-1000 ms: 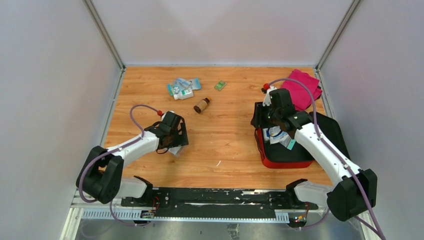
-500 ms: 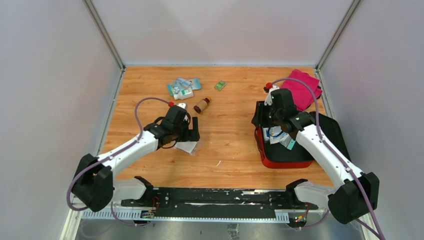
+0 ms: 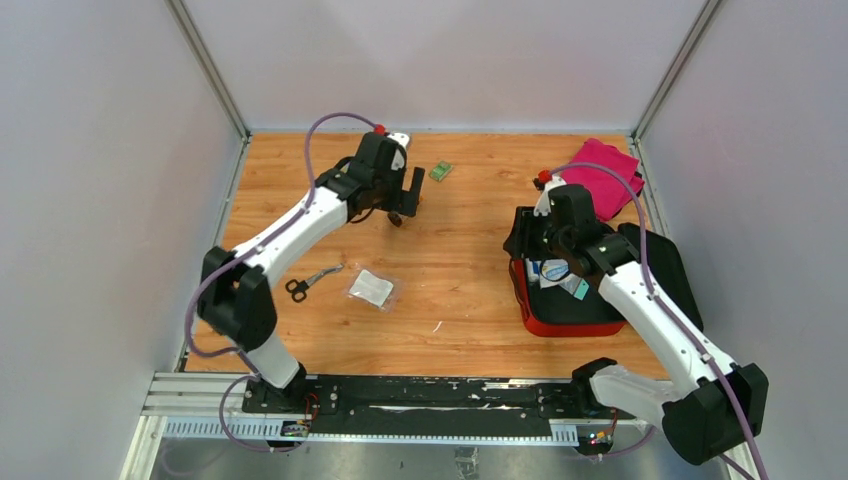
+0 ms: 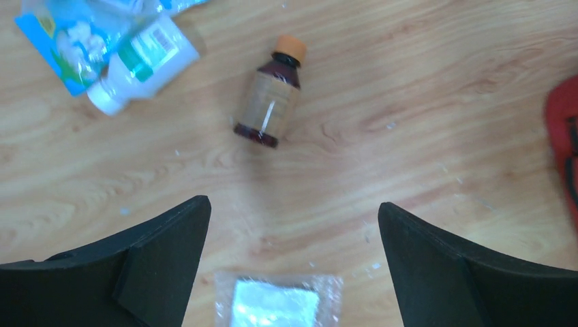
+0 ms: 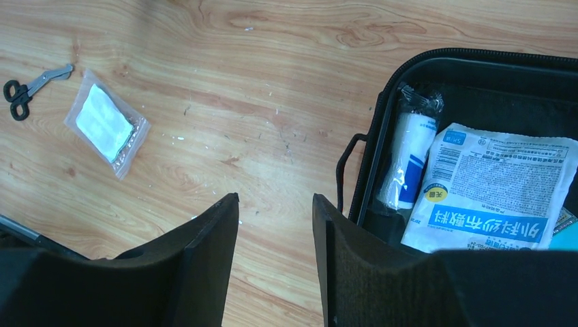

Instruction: Organize the medicine kit

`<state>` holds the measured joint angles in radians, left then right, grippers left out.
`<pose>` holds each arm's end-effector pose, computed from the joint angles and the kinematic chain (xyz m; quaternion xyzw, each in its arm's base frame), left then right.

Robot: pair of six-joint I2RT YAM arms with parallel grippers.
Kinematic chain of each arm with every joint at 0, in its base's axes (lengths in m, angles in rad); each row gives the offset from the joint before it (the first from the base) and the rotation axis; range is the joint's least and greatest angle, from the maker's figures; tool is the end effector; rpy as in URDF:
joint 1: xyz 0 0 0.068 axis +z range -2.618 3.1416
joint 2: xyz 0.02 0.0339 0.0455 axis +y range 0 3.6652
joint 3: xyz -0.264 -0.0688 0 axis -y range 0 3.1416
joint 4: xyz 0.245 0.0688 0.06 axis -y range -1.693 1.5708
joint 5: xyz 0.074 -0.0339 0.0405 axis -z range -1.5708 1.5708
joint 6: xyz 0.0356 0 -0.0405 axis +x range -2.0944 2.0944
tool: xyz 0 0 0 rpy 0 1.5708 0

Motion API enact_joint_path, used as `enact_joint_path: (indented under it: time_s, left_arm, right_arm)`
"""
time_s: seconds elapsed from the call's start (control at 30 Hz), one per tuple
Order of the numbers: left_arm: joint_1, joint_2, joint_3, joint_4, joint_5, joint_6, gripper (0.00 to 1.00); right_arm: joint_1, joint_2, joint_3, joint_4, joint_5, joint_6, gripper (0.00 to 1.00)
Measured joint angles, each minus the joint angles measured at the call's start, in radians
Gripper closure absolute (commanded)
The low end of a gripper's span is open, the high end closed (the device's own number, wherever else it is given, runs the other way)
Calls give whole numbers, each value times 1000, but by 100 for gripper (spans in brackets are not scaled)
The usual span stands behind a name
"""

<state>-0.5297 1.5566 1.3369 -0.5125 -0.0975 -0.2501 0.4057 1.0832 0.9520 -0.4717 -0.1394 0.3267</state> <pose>0.3036 -0.1738 0.3095 0.1075 0.9062 -0.1134 0.3930 0.2159 0.0981 0.3122 -0.0672 0.8810 0.2238 0.4113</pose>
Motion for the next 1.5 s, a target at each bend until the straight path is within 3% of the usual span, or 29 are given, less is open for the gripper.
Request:
enact_joint_path:
  time_s: [0.17,0.53,0.83,1.13,1.5]
  left_arm:
    - [11,240,190,-46,12,163,0]
    - [47,493,294,-60,27,320,1]
    - [77,580,378,-61,28,352,14]
    - [77,593,372,-61,87,331,22]
    - [50,593,342,-65,110,279,38]
  right_arm:
    - [0,-45,-31,0,-18,-2,50]
    - [0,-71,-42,-21,-52,-35,49]
    - [0,-74,-43,-30,-56,-58,49]
    - [0,-71,-43,-31,-56,-61,49]
    - [0,-72,-43,-31,-48,-59,49]
